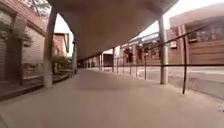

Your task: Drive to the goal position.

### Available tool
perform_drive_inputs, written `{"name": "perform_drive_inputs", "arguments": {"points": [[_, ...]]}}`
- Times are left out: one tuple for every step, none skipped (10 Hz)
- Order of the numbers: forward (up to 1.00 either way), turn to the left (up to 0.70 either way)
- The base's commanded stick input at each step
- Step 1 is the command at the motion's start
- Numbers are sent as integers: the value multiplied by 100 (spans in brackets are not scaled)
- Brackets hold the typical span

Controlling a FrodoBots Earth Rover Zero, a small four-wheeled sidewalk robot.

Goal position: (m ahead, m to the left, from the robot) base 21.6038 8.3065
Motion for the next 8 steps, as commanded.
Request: {"name": "perform_drive_inputs", "arguments": {"points": [[70, 0], [70, 0], [70, 0], [70, 0], [70, 0], [70, 0], [70, 0], [70, 0]]}}
